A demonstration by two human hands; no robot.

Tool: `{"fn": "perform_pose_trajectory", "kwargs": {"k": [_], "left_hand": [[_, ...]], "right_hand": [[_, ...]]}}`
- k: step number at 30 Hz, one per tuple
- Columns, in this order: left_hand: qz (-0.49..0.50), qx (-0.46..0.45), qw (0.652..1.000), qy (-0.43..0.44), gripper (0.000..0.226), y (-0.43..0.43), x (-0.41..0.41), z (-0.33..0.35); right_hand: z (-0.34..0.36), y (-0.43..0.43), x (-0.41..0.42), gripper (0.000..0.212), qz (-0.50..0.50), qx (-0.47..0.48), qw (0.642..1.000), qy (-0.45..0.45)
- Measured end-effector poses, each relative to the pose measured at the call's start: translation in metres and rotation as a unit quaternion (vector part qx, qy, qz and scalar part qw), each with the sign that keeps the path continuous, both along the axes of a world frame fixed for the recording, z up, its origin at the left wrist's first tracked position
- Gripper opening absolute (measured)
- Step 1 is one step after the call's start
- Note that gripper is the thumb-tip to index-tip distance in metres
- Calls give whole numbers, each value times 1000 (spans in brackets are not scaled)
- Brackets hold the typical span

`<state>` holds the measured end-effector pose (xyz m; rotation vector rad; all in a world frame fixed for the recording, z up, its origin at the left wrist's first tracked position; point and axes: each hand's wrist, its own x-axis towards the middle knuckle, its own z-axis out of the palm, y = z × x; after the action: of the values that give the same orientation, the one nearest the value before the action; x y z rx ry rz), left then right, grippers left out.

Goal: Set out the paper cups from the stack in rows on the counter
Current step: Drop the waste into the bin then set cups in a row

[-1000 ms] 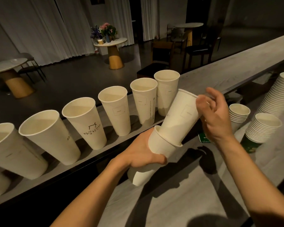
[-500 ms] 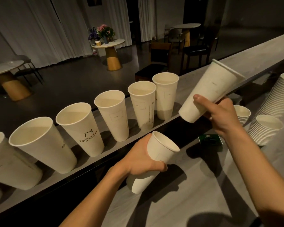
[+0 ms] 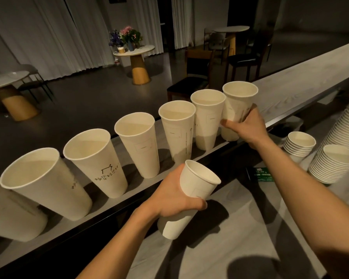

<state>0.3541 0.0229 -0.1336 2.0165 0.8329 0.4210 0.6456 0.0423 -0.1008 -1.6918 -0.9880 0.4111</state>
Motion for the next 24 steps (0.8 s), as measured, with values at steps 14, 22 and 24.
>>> {"fn": "perform_pose_trajectory", "kwargs": {"k": [14,22,24], "left_hand": [[-2,5,1000,3,83,8,-7,-5],[19,2,999,-30,87,0,-10,1],[34,-4,997,-63,84,-3,-8,4]], "right_hand": [[-7,6,2,90,7,-28,999,20],[-8,-47,-29,77,-80,27,994,74],[-11,-75,-45,49,-8,26,997,72]]}}
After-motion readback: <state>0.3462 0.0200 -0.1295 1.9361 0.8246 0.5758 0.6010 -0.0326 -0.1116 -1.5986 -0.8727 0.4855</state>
